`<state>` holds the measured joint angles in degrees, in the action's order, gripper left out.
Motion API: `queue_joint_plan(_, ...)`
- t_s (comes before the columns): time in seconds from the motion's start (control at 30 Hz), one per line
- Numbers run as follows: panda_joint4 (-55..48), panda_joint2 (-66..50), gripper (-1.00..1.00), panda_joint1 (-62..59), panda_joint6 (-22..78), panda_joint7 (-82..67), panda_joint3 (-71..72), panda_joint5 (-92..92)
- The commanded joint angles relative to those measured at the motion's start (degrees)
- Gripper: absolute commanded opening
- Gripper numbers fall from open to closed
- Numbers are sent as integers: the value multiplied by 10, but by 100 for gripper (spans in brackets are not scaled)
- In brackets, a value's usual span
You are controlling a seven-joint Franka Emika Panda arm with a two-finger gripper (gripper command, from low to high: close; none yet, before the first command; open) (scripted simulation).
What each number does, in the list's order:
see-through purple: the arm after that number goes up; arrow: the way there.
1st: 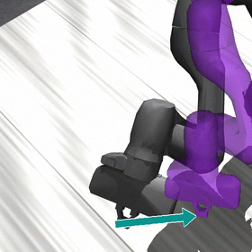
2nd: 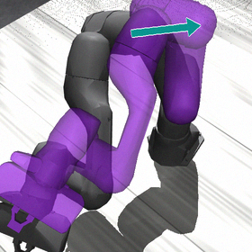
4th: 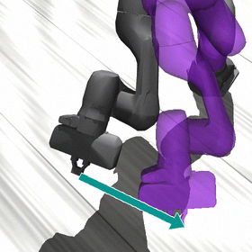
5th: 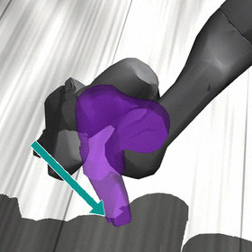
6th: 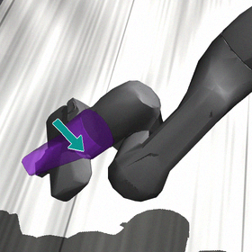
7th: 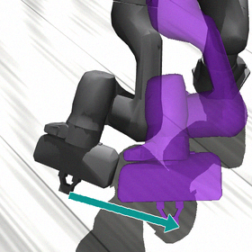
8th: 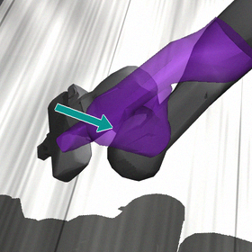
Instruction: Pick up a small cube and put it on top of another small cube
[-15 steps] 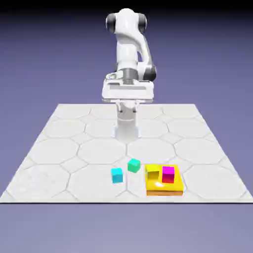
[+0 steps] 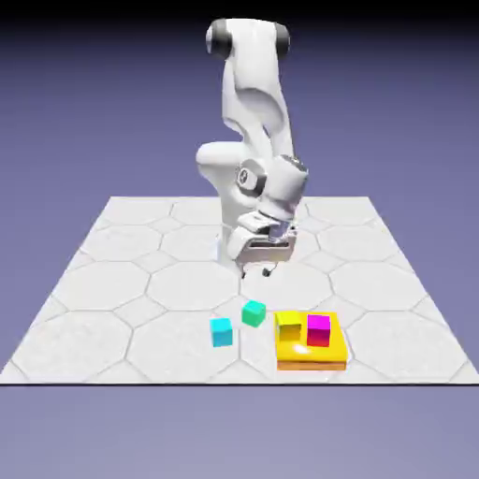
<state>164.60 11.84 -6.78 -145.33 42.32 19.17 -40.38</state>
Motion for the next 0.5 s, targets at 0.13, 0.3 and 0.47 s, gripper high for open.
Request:
queue_joint_plan(0.13,11,-64,0,-23,89,0,59,-125)
queue_joint_plan(0.3,22,-128,0,-46,177,-1,118,-249)
queue_joint_plan(0.47,33,-193,0,-69,265,-1,177,-374)
